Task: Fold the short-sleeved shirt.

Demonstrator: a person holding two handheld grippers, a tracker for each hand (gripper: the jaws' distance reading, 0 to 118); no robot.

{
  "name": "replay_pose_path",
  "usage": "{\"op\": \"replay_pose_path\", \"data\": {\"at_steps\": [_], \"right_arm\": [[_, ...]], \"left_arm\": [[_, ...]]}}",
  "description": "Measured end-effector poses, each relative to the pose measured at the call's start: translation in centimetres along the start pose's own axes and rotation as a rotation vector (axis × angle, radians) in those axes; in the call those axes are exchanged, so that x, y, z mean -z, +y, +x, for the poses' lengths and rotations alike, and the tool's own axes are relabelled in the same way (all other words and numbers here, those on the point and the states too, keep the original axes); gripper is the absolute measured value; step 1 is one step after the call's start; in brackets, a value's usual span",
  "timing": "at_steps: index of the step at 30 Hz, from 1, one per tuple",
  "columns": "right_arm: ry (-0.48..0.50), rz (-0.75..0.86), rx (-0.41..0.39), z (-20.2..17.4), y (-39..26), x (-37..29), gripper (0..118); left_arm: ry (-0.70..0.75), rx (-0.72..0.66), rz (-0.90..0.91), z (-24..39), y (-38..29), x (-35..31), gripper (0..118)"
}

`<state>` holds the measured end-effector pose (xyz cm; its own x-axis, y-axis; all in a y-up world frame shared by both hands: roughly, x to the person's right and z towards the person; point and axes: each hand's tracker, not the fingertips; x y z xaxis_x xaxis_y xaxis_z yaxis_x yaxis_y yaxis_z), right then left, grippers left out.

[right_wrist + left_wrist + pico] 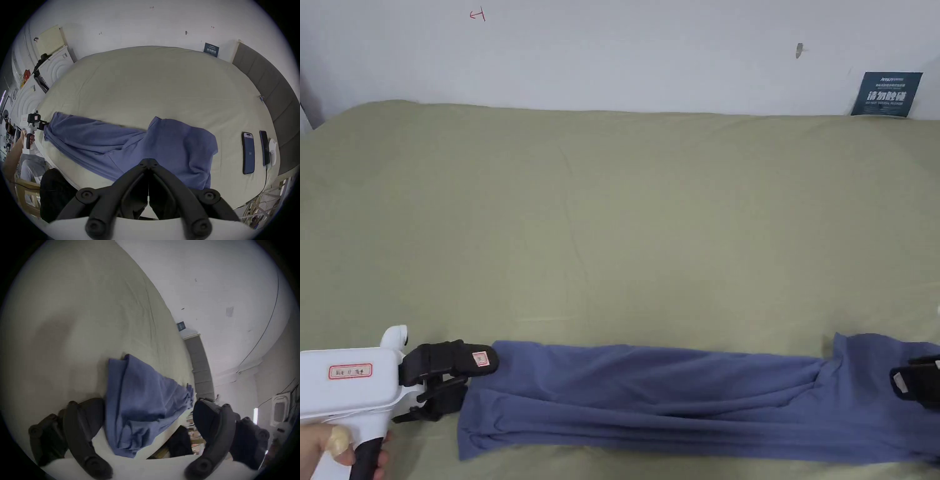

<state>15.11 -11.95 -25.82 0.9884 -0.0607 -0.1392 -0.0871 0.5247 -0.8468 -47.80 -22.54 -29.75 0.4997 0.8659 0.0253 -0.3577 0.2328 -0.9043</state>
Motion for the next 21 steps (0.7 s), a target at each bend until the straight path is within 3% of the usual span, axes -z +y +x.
{"op": "replay_pose_path", "data": {"at_steps": [3,4,5,8,10,15,21], "right_arm": [[0.009,-0.011,-0.001,-0.3,-0.2,0.7,0],[0.014,-0.014,-0.003,-0.5,-0.3,0.8,0],[0.017,-0.015,-0.004,-0.6,-0.3,0.9,0],[0.023,-0.011,-0.008,-0.5,-0.5,0.6,0],[0.022,-0.005,-0.012,-0.2,-0.5,0.2,0],[0.020,0.021,-0.005,0.8,-0.1,-0.8,0],[0.052,0.067,0.033,1.5,0.4,-1.7,0]], "left_arm": [[-0.067,-0.076,0.017,-1.2,-0.2,1.4,69],[0.033,-0.048,0.011,-0.9,-0.6,2.4,23],[0.141,-0.013,0.011,-0.5,-0.9,2.7,6],[-0.008,-0.103,0.076,-0.2,-1.5,1.5,6],[0.055,-0.033,0.089,1.5,-1.5,0.9,6],[-0.045,0.082,0.094,6.3,-1.1,0.9,6],[-0.072,0.238,0.001,15.0,-2.1,6.7,6]]}}
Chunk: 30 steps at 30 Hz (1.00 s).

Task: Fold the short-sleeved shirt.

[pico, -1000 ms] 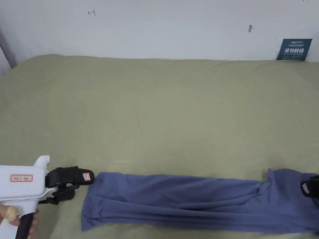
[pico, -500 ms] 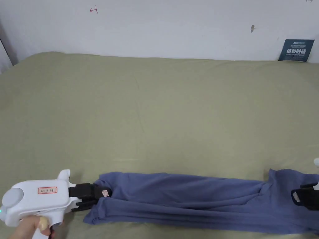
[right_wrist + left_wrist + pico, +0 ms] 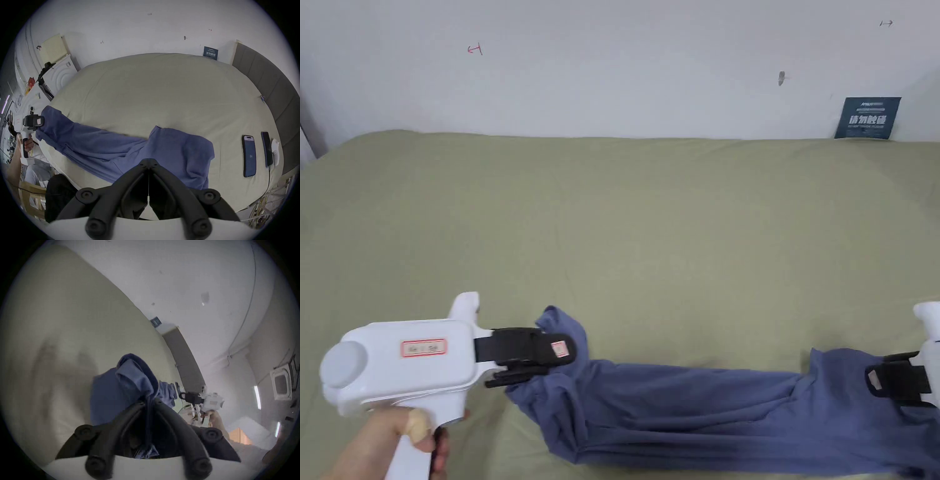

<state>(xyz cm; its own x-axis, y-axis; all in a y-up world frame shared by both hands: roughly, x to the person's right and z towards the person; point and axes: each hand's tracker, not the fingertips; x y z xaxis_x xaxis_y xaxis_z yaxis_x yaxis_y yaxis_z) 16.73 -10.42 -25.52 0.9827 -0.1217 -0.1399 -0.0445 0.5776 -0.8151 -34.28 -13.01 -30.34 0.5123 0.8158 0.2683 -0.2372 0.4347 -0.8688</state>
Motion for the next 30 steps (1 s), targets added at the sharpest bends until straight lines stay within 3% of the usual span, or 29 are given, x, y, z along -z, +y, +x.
{"op": "replay_pose_path", "data": {"at_steps": [3,8,11,12,14,15,17,19,20,22,23,28,30], "right_arm": [[0.006,0.013,0.002,0.1,0.0,-0.2,0],[0.019,0.019,0.028,0.8,-0.4,0.1,0],[0.017,0.009,0.043,1.4,-0.7,0.5,0],[0.013,0.005,0.047,1.7,-0.7,0.6,0],[0.005,-0.002,0.055,2.2,-0.9,0.7,0],[0.004,-0.004,0.056,2.5,-1.0,0.6,0],[-0.005,-0.004,0.059,2.9,-1.1,0.7,0],[-0.012,-0.010,0.057,3.1,-1.0,0.8,0],[-0.015,-0.012,0.056,3.4,-0.9,1.1,0],[-0.013,-0.010,0.056,3.5,-0.9,1.2,0],[-0.007,-0.008,0.055,3.4,-0.9,1.2,0],[0.009,-0.016,0.032,2.5,-1.4,1.6,0],[0.007,-0.020,0.023,2.3,-1.5,1.9,0]], "left_arm": [[-0.015,0.040,-0.081,-0.1,0.8,4.8,6],[0.002,-0.003,-0.162,-1.0,0.5,13.4,7],[0.008,-0.064,-0.163,-2.0,-0.9,16.5,23],[-0.011,-0.104,-0.173,-2.8,-1.1,17.0,31],[-0.037,-0.160,-0.224,-2.2,-2.5,17.1,97],[-0.043,-0.157,-0.215,-2.6,-2.5,16.8,103],[-0.049,-0.130,-0.181,-2.4,-2.8,15.6,101],[-0.082,-0.129,-0.131,-3.0,-2.3,14.8,88],[-0.092,-0.152,-0.099,-3.4,-2.0,14.6,66],[-0.065,-0.189,-0.063,-3.6,-1.9,14.7,10],[-0.003,-0.190,-0.073,-3.8,-2.0,15.2,4],[0.014,-0.156,-0.285,-4.6,-5.2,19.9,1],[0.094,-0.152,-0.357,-2.9,-7.5,21.6,1]]}}
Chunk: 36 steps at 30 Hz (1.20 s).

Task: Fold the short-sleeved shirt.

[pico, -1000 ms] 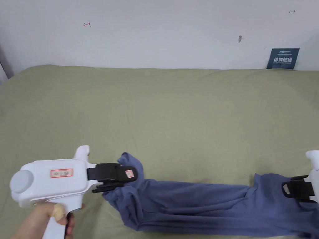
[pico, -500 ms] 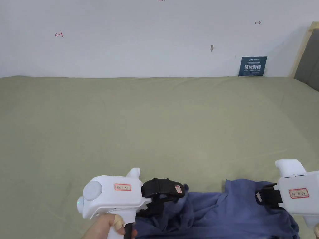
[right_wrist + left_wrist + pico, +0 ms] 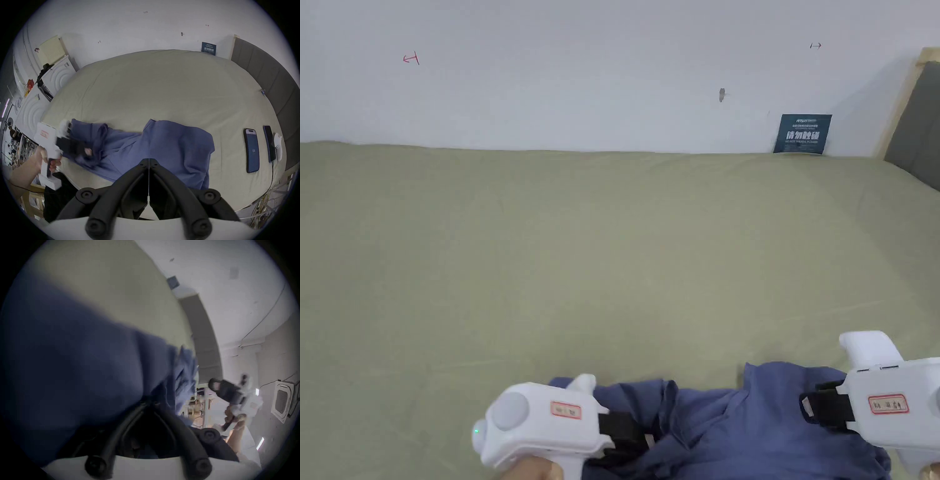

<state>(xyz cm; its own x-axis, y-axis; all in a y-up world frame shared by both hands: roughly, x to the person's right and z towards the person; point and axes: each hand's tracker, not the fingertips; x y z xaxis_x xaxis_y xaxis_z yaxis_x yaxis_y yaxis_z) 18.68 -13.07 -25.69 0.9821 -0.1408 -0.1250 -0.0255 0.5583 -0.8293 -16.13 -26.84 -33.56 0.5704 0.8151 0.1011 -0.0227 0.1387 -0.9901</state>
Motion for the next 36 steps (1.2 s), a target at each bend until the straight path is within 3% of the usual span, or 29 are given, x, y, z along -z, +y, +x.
{"op": "replay_pose_path", "data": {"at_steps": [2,9,12,15,18,22,23,24,26,27,28,30,34,35,36], "right_arm": [[0.002,-0.008,-0.005,-0.2,0.0,0.4,0],[0.014,-0.026,-0.019,-1.0,0.0,1.3,0],[0.012,-0.035,-0.032,-1.3,0.1,1.2,0],[0.008,-0.032,-0.041,-1.1,0.3,0.9,0],[-0.002,-0.028,-0.039,-0.8,0.2,0.4,0],[-0.021,-0.037,-0.034,-0.2,-0.1,0.2,0],[-0.025,-0.041,-0.033,-0.2,-0.2,0.2,0],[-0.032,-0.046,-0.031,-0.2,-0.3,0.2,0],[-0.040,-0.054,-0.033,-0.1,-0.4,0.2,0],[-0.040,-0.054,-0.037,-0.1,-0.5,0.1,0],[-0.040,-0.054,-0.041,-0.1,-0.5,0.0,0],[-0.041,-0.054,-0.046,-0.1,-0.5,-0.3,0],[-0.047,-0.046,-0.047,-0.2,-0.3,-0.3,0],[-0.046,-0.044,-0.041,-0.2,-0.3,-0.3,0],[-0.042,-0.042,-0.034,-0.2,-0.3,-0.3,0]], "left_arm": [[-0.129,-0.021,0.128,-0.2,-0.7,0.0,0],[-0.059,0.058,0.058,-0.9,1.0,-2.3,0],[-0.122,0.100,0.093,-1.6,1.3,-6.4,0],[-0.101,0.085,0.121,-3.3,1.7,-11.0,0],[0.020,0.058,0.191,-5.5,1.5,-14.5,0],[-0.078,0.000,0.163,-7.5,0.7,-16.3,0],[-0.079,0.005,0.160,-7.5,0.4,-16.1,5],[-0.066,0.010,0.162,-7.3,0.2,-16.0,28],[-0.020,0.019,0.181,-7.8,0.2,-15.5,110],[-0.032,0.006,0.173,-7.9,-0.1,-15.1,113],[-0.184,-0.026,0.201,-8.1,-0.1,-15.1,113],[-0.161,-0.098,0.205,-8.1,0.3,-13.9,113],[-0.212,-0.083,0.195,-7.1,0.5,-11.6,108],[-0.209,-0.071,0.191,-6.3,0.6,-11.2,96],[-0.205,-0.058,0.185,-5.7,0.6,-10.7,75]]}}
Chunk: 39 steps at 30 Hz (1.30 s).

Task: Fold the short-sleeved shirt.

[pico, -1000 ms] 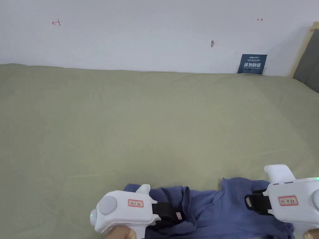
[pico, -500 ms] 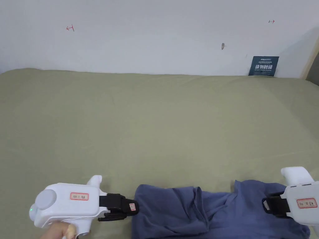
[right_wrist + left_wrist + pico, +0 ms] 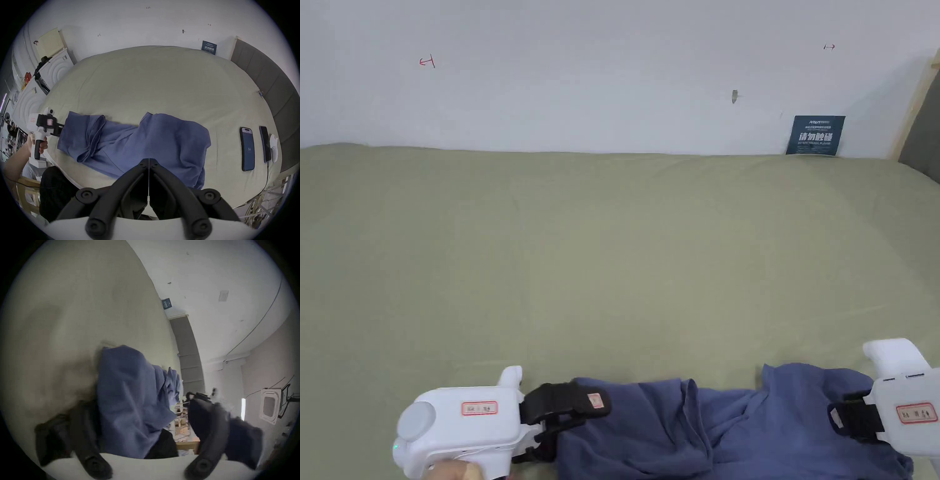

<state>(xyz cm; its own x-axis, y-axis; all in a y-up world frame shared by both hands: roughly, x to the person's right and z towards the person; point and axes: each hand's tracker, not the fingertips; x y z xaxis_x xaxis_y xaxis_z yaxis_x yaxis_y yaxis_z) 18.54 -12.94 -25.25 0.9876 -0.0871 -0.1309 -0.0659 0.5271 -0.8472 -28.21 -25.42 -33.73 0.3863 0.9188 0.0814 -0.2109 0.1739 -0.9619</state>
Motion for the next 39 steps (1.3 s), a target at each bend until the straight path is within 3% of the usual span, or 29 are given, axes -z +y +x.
{"op": "replay_pose_path", "data": {"at_steps": [1,2,4,5,6,9,12,14,22,31,34,39], "right_arm": [[0.006,0.001,0.003,0.0,-0.1,0.0,0],[0.007,0.001,0.003,-0.1,-0.2,0.1,0],[0.006,-0.005,0.001,-0.3,-0.4,0.4,0],[0.007,-0.009,0.000,-0.3,-0.5,0.4,0],[0.010,-0.012,-0.002,-0.3,-0.6,0.5,0],[0.014,-0.019,-0.007,-0.4,-0.5,0.7,0],[0.014,-0.014,-0.006,-0.6,-0.1,0.9,0],[0.025,-0.003,-0.002,-0.7,0.3,0.9,0],[0.042,-0.002,-0.036,-2.0,1.8,2.0,0],[0.076,0.002,-0.046,-3.5,2.0,1.9,0],[0.071,0.013,-0.041,-2.8,1.9,1.3,0],[0.055,0.028,-0.008,-1.1,1.7,1.0,0]], "left_arm": [[0.063,0.030,-0.014,0.4,-0.1,0.6,36],[0.151,0.066,-0.011,0.7,-0.3,0.8,10],[0.345,0.099,-0.041,-0.1,0.2,1.2,10],[0.161,0.003,-0.017,-0.6,0.3,0.4,10],[0.119,-0.046,-0.010,-0.6,0.4,-0.2,10],[0.221,0.052,-0.050,-0.1,1.4,-2.3,9],[0.222,-0.014,0.013,-0.2,2.2,-6.3,9],[0.288,0.042,0.074,0.4,2.8,-9.8,9],[0.478,0.025,0.199,5.3,1.3,-20.3,9],[0.346,0.133,0.079,12.5,1.0,-9.1,9],[0.291,0.206,0.001,14.8,0.7,-3.4,9],[0.255,0.210,-0.087,14.5,0.9,3.9,9]]}}
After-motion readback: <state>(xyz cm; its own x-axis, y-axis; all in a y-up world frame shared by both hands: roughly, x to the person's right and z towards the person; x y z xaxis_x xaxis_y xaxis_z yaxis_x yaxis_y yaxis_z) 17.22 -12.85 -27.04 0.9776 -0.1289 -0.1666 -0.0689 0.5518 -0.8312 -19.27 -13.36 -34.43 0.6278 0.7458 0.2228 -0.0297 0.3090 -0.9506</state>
